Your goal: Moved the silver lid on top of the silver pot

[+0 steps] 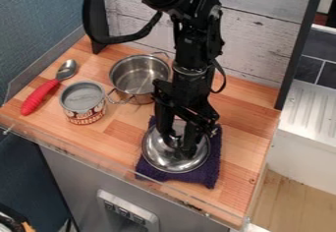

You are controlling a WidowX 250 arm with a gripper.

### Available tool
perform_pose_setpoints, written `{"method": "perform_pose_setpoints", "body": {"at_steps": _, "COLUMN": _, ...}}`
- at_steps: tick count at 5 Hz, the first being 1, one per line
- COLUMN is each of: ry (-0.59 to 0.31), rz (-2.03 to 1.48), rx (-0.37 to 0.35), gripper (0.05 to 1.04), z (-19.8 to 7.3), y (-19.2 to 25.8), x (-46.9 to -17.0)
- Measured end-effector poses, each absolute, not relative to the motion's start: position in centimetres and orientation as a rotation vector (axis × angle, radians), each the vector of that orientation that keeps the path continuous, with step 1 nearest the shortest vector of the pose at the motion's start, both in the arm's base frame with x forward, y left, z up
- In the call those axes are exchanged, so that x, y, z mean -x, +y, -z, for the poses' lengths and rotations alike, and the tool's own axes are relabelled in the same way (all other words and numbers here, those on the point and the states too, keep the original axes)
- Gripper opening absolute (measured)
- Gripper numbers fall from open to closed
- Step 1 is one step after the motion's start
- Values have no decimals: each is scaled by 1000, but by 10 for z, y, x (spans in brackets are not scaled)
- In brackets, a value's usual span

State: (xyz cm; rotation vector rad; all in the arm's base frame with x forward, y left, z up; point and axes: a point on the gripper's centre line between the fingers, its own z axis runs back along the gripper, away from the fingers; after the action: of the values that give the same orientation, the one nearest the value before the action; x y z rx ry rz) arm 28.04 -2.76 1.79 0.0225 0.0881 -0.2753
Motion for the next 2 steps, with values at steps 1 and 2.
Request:
{"method": "perform_pose_setpoints", "body": {"at_steps": 1, "ry": 73, "rz": 301, "rx": -16, "gripper": 374, "z": -26, "y": -27, "x": -273}}
{"method": "perform_pose_setpoints", "body": {"at_steps": 2, "ry": 16, "rz": 332, "rx": -1, "gripper": 273, "z": -46, "y": -24, "x": -271}}
